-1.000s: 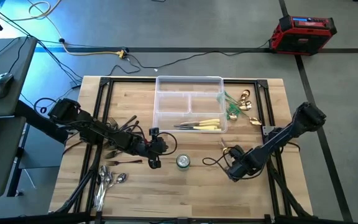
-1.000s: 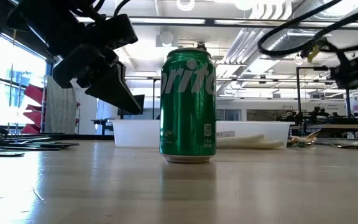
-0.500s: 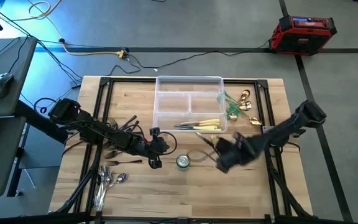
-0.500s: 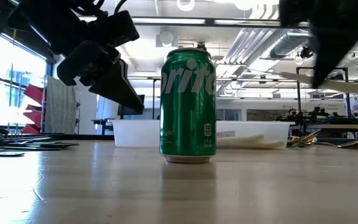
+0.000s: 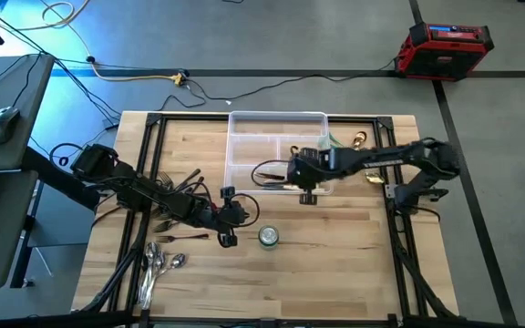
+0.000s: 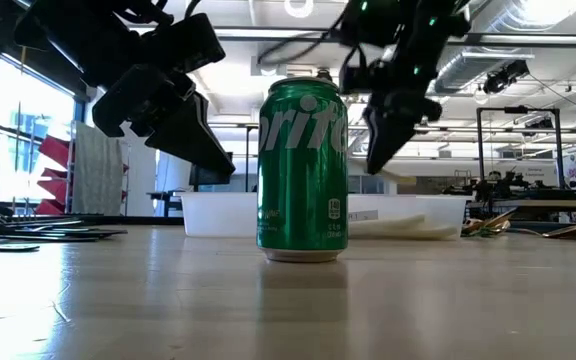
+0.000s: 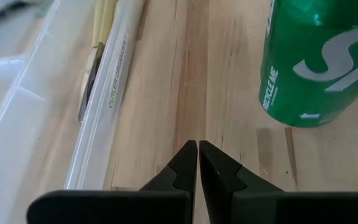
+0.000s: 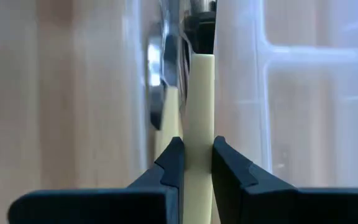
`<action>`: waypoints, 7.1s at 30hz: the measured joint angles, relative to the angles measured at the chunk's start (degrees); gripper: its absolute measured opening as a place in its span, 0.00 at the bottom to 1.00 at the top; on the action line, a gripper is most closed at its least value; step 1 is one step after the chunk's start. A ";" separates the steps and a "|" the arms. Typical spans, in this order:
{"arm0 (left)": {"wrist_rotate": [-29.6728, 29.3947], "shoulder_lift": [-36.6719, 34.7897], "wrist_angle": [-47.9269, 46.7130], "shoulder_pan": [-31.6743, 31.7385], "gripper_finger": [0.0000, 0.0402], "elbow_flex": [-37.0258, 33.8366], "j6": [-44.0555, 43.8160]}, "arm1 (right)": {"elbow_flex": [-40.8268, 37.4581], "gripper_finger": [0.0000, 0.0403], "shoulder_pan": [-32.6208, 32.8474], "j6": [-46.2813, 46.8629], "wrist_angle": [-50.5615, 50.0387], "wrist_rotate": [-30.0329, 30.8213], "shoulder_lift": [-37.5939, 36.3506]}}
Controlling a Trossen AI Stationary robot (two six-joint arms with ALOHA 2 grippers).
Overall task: Sort silverware
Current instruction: Put the yellow table knife into the silverware tray, then put the green spoon into the silverware tray
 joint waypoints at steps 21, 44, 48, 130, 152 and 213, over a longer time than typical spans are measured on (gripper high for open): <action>0.46 0.00 -0.06 -0.02 0.00 0.00 -0.44 | 0.00 0.17 -2.62 -0.93 -1.02 -0.94 2.77; 0.61 -0.02 -0.06 -0.02 0.00 0.02 -0.68 | 0.02 0.18 -2.55 1.75 -3.87 0.48 2.79; 0.61 -0.02 -0.08 -0.02 0.00 0.00 -0.68 | 0.02 0.18 -2.55 2.51 -4.51 2.33 2.79; 3.25 -0.07 -0.03 -0.17 0.00 0.00 -0.65 | -19.32 0.14 -37.96 8.95 -14.51 -0.98 -0.97; 2.83 -0.04 -0.02 -0.44 0.00 0.00 -1.16 | -5.79 0.00 -27.70 19.04 -34.22 -3.13 -18.12; -8.30 -0.02 6.59 6.01 0.00 0.04 8.35 | 54.88 0.26 -35.00 -28.24 -41.47 -6.77 24.84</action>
